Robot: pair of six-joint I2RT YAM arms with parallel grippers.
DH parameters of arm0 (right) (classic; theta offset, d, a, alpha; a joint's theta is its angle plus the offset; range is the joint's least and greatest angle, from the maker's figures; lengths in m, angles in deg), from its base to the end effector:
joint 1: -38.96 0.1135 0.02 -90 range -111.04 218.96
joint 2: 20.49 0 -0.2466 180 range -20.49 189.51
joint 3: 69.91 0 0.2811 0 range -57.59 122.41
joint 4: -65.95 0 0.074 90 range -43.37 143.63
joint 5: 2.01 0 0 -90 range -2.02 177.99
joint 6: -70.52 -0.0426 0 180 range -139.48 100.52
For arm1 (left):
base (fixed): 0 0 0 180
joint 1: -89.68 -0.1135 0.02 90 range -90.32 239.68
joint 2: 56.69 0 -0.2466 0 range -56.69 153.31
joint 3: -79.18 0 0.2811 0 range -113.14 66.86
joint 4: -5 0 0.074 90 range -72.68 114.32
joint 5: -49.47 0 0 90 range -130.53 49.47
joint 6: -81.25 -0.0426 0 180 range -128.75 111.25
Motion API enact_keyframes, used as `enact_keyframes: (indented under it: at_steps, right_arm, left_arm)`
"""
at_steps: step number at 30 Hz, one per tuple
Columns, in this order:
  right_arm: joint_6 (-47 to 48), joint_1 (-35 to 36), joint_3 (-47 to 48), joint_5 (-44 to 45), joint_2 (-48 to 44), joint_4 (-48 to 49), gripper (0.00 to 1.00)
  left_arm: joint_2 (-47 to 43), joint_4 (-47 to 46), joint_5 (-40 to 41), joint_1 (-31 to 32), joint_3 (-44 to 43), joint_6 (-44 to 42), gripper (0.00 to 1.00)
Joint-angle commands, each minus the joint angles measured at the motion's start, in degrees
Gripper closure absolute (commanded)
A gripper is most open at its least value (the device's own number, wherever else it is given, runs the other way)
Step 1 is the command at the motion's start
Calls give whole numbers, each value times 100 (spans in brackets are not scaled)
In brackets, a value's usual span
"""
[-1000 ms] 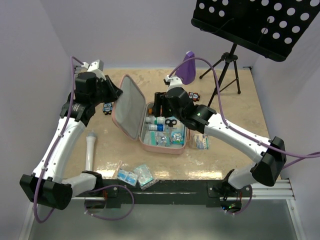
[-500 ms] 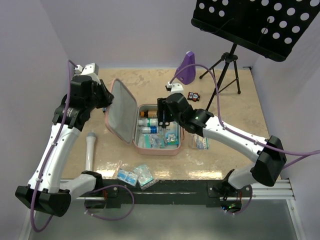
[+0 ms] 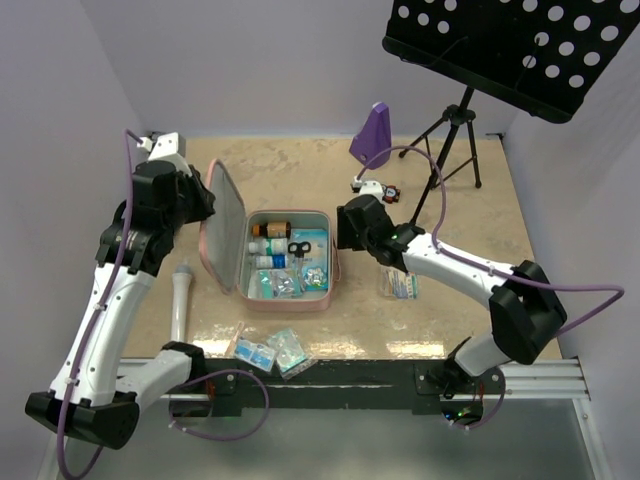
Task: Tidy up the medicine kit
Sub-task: Adjust the medicine box at the center of the board.
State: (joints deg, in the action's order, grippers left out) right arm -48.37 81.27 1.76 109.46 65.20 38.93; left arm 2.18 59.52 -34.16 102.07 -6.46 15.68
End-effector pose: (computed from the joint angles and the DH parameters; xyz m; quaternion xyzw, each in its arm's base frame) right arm 0.2767 0.2307 0.2167 -0.0278 0.8971 0.0992 0.4297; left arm 0.2417 -0.0483 0.3970 -0.1182 0.8470 -0.1179 0.5047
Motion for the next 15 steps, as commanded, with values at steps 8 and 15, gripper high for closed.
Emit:
enact_keyframes:
  at_steps: [8, 15]
  right_arm:
    - [-74, -178, 51, 216, 185, 389, 34]
    - [-161, -1224, -372, -108, 430, 696, 36]
  left_arm:
    - [-543, -932, -602, -34, 757, 317, 100]
    - [-859, -1178, -523, -25, 1153, 440, 100]
